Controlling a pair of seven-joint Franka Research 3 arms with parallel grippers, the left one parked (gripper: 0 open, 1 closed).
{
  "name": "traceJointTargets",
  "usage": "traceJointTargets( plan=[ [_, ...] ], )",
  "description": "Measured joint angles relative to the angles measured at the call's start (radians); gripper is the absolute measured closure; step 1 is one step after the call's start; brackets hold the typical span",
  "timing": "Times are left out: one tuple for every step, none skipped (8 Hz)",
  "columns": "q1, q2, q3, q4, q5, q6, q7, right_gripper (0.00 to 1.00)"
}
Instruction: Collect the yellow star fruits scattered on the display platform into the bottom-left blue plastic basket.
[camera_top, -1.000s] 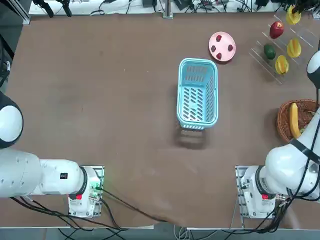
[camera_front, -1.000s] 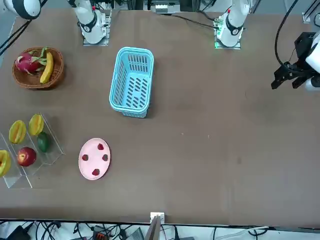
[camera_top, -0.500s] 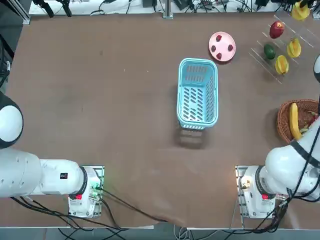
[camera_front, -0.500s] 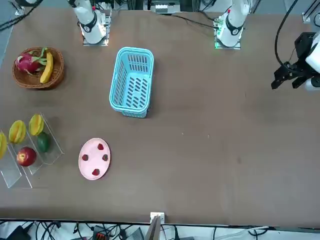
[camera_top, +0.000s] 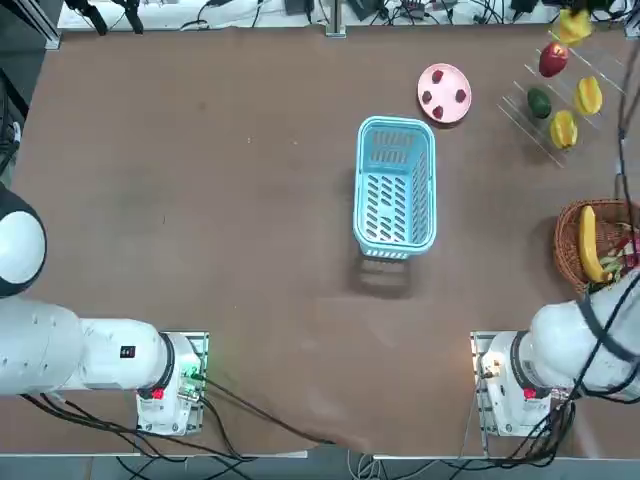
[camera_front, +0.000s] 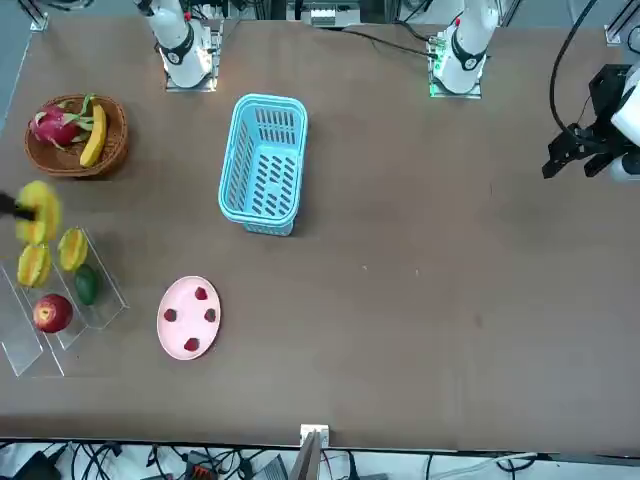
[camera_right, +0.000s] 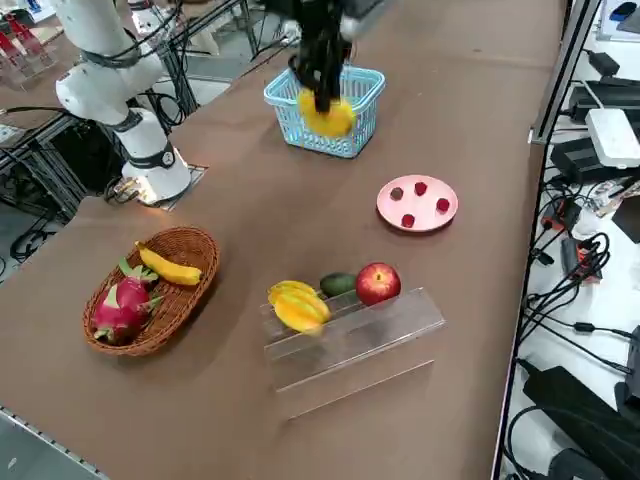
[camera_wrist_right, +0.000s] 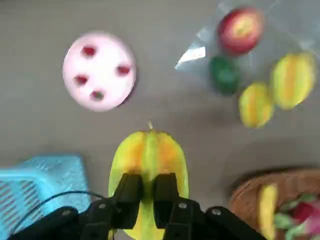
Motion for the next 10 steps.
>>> traceJointTargets(
  plan=[
    [0.113, -0.081, 0.004, -0.139, 0.000, 0.019, 0.100, 0.81],
    [0.224, -0.147, 0.008, -0.262, 0.000, 0.057, 0.215, 0.81],
    [0.326, -0.194, 0.011, -0.358, 0.001, 0.098, 0.322, 0.81],
    [0.427, -0.221, 0.012, -0.432, 0.001, 0.151, 0.437, 0.81],
    [0.526, -0.230, 0.013, -0.494, 0.001, 0.221, 0.555, 0.81],
    [0.611, -0.229, 0.013, -0.551, 0.001, 0.280, 0.638, 0.81],
    [0.669, -0.228, 0.013, -0.609, 0.001, 0.340, 0.685, 0.81],
    [0.700, -0.226, 0.012, -0.663, 0.000, 0.412, 0.711, 0.81],
    [0.711, -0.221, 0.010, -0.695, 0.000, 0.463, 0.721, 0.78],
    [0.712, -0.216, 0.006, -0.704, 0.000, 0.481, 0.725, 0.68]
  ],
)
